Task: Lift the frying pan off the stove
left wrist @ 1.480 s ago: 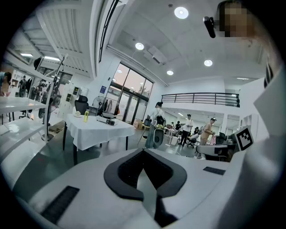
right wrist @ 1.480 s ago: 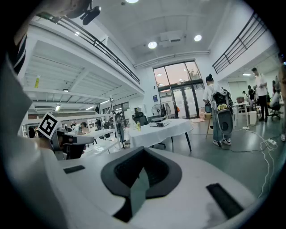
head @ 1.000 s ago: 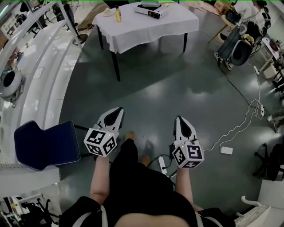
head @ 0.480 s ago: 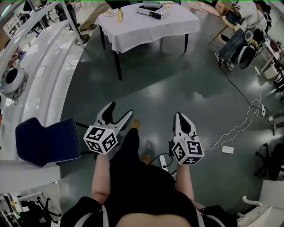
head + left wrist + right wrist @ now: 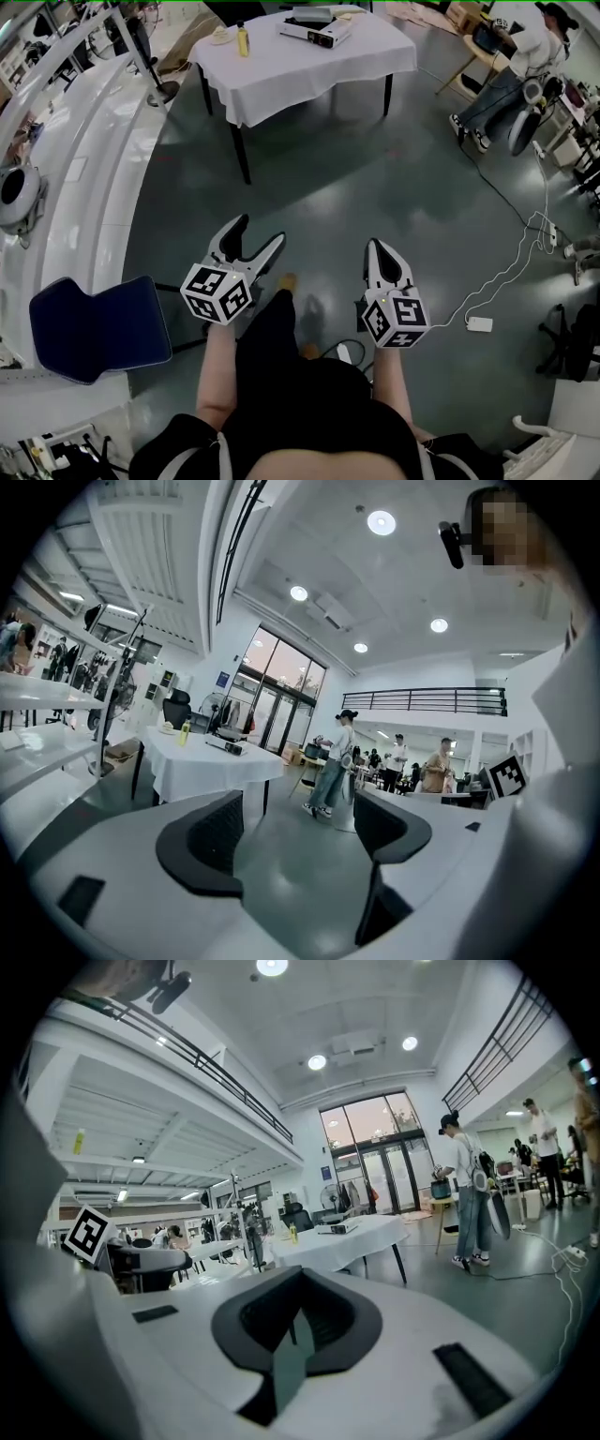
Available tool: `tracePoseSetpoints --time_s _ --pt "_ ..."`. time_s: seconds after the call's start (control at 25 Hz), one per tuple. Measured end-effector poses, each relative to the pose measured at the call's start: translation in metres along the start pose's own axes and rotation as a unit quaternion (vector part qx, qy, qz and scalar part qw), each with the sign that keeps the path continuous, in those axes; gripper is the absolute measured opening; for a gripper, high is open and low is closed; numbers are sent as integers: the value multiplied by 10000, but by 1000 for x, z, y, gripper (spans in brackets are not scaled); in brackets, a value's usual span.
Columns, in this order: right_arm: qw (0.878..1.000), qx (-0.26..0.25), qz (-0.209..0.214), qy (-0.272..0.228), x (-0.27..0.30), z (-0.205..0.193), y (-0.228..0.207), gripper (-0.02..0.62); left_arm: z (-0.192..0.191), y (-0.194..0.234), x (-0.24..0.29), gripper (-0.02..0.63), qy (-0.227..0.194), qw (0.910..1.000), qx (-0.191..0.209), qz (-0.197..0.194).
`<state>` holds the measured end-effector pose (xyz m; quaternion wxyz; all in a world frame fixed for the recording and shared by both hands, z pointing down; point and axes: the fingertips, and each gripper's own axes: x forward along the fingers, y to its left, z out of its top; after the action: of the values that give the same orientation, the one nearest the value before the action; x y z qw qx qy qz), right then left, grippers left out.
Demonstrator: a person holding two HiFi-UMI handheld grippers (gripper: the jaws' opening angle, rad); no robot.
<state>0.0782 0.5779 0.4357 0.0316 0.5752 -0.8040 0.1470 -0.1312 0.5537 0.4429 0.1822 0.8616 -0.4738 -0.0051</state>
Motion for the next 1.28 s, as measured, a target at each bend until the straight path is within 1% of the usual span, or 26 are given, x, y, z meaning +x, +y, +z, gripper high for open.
tracePoseSetpoints --time_s 0.36,0.52,0.72,1.0,1.28 --pt "9997 -108 -159 -132 110 46 -8 3 56 72 83 377 24 9996 147 -229" --pt "9997 -136 -125 -158 154 60 -4 3 73 104 114 377 67 9994 126 -327" --pt "9995 -147 -209 -178 202 71 -3 3 91 140 148 377 67 9989 142 -450" --pt "9993 -127 -311 -185 244 75 -6 3 102 170 181 377 92 9981 179 -576" --pt "9995 -57 -300 45 256 61 5 3 86 174 178 377 325 9970 28 -703"
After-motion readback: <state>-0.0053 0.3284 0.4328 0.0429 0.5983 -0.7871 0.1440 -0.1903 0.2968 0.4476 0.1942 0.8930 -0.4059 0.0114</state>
